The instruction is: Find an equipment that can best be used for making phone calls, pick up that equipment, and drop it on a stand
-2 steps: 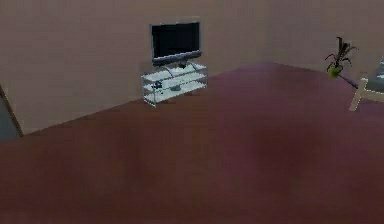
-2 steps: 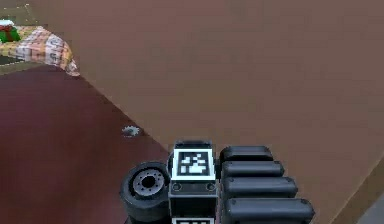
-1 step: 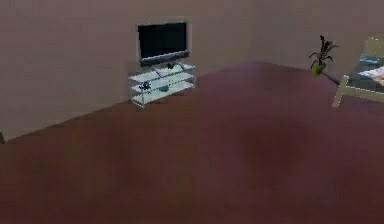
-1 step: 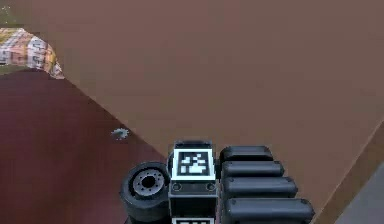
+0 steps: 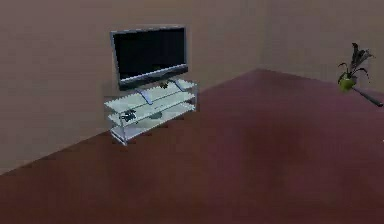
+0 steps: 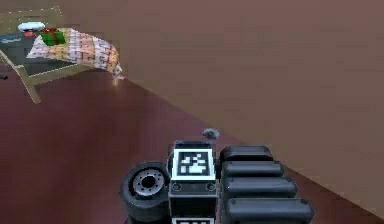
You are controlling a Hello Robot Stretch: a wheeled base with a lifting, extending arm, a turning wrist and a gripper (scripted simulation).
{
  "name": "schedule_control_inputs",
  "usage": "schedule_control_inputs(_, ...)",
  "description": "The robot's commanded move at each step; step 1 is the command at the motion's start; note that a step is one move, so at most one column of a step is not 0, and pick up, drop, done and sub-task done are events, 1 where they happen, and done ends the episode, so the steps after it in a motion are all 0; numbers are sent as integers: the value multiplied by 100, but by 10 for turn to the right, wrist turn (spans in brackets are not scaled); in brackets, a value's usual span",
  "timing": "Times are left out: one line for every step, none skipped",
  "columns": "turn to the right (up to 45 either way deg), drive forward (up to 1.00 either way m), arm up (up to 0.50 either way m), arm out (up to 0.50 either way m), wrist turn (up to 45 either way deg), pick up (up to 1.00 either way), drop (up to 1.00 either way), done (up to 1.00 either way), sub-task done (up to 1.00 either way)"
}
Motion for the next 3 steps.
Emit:
schedule_control_inputs(0, 100, 0, 0, 0, 0, 0, 0, 0)
schedule_control_inputs(0, 100, 0, 0, 0, 0, 0, 0, 0)
schedule_control_inputs(30, 0, 0, 0, 0, 0, 0, 0, 0)
